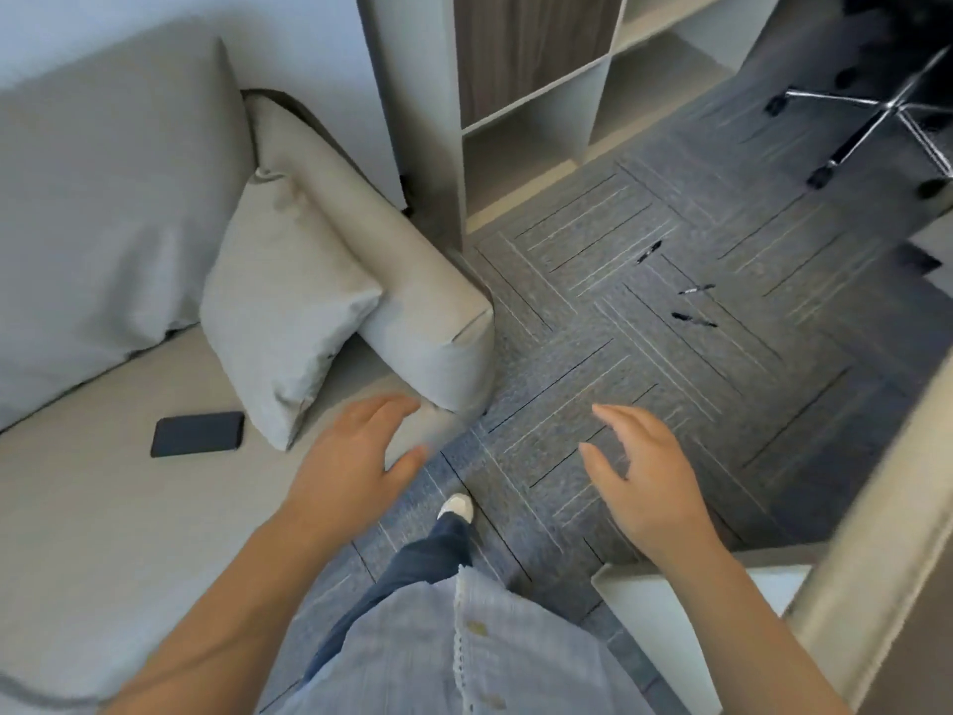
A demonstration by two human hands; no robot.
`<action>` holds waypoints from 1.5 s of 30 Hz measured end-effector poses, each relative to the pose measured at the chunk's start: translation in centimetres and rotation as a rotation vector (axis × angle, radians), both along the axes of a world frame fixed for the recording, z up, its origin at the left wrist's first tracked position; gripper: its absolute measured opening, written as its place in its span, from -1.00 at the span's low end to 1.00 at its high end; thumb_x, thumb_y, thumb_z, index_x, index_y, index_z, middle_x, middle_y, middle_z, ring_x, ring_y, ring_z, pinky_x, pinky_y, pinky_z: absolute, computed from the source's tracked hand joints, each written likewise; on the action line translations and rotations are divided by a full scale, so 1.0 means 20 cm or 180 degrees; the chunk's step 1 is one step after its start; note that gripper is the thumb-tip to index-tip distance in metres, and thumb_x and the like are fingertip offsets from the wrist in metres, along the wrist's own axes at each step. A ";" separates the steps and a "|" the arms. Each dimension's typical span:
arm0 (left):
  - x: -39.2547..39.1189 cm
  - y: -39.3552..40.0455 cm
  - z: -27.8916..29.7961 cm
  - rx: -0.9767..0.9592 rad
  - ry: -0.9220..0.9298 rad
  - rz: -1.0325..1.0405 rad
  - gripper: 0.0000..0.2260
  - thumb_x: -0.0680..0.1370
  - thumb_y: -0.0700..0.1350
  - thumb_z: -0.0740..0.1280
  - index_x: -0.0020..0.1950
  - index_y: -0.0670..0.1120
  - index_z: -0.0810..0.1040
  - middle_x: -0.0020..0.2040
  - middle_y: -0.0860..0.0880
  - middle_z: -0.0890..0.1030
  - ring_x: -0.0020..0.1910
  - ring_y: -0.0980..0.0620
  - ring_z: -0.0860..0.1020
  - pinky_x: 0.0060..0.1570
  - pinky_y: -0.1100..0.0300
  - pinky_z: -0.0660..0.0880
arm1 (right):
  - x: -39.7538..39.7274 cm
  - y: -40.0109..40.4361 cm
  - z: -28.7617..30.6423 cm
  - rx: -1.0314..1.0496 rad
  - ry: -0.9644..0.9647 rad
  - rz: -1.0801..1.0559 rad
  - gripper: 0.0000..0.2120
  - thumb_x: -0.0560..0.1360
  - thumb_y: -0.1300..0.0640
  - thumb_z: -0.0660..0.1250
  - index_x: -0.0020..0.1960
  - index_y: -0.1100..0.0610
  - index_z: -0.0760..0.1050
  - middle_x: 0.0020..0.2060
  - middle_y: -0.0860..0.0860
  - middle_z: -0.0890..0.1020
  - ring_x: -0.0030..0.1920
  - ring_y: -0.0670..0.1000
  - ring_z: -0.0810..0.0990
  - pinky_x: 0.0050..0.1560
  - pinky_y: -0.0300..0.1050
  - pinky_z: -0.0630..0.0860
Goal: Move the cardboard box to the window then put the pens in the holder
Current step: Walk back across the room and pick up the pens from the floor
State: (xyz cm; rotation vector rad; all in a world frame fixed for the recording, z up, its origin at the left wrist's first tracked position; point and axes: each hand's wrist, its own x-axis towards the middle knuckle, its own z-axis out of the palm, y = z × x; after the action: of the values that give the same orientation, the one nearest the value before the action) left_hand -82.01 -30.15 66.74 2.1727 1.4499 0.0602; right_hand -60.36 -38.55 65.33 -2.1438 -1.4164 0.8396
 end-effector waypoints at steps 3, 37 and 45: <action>0.16 0.30 0.01 0.0033 -0.0145 -0.0507 -0.39 0.32 0.19 0.03 0.25 -0.12 0.41 0.29 -0.13 0.48 0.28 -0.13 0.40 0.21 0.17 0.23 | 0.03 0.09 0.00 -0.0048 0.0004 -0.0475 -0.59 0.49 0.07 0.17 0.33 0.09 0.27 0.36 0.02 0.34 0.36 -0.03 0.22 0.35 -0.10 0.16; 2.93 2.18 -0.46 -0.0592 0.0065 -0.1691 -0.62 0.49 -0.10 0.24 0.30 -0.10 0.34 0.35 -0.08 0.40 0.35 -0.04 0.29 0.31 0.18 0.15 | 2.60 1.61 -0.38 -0.0533 -0.0115 -0.1768 -0.64 0.48 0.14 0.21 0.25 0.18 0.36 0.28 0.12 0.44 0.29 0.12 0.33 0.24 -0.04 0.26; 3.77 2.55 -1.06 -0.0719 0.0302 -0.2220 -0.61 0.51 -0.08 0.19 0.33 -0.07 0.29 0.39 -0.09 0.35 0.38 -0.07 0.23 0.32 0.10 0.16 | 3.13 1.85 -1.01 -0.0818 0.0020 -0.2090 -0.63 0.46 0.16 0.23 0.25 0.21 0.36 0.25 0.17 0.46 0.30 0.16 0.34 0.26 0.00 0.27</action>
State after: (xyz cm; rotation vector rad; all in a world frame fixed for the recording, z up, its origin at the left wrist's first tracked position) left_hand -6.59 20.83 45.54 2.3799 0.6336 -0.4339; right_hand 2.17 -1.62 45.13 -2.5565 -0.5359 0.7842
